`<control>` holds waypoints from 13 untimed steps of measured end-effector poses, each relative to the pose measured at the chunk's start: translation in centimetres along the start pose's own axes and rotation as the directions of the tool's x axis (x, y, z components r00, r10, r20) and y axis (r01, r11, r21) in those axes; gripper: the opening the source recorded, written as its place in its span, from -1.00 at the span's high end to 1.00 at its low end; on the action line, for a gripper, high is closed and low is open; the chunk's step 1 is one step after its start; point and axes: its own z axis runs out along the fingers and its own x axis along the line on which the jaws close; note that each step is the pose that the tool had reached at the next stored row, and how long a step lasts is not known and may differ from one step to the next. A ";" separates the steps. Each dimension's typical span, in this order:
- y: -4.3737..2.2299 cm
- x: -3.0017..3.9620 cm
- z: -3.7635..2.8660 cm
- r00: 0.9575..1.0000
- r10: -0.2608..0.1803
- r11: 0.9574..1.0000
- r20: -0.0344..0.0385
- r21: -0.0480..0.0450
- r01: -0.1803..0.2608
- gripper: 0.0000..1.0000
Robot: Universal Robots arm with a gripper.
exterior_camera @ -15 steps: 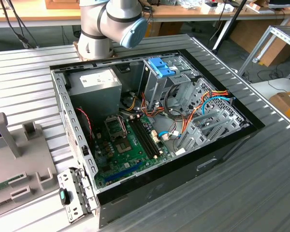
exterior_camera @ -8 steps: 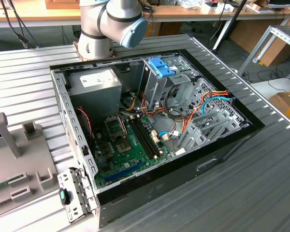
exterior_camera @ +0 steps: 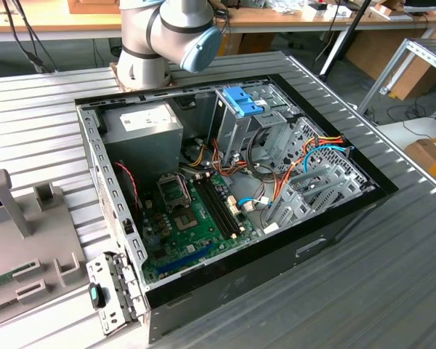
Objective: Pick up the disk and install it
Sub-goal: 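Pick up the disk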
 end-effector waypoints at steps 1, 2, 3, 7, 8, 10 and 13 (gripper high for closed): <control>0.00 -0.01 0.01 1.000 0.000 1.000 0.000 0.000 0.000 0.79; -0.01 -0.02 0.00 1.000 0.000 1.000 0.000 0.000 0.000 0.79; -0.01 -0.02 0.00 1.000 0.000 1.000 0.000 0.000 0.000 0.79; -0.03 -0.04 0.00 1.000 0.000 1.000 0.000 0.000 0.000 0.29; -0.03 -0.05 0.01 1.000 0.000 1.000 0.000 0.000 0.000 0.29; -0.05 -0.06 0.01 1.000 0.000 1.000 0.000 0.000 0.000 -0.19; -0.05 -0.04 0.99 1.000 0.000 1.000 0.000 0.000 0.000 -0.32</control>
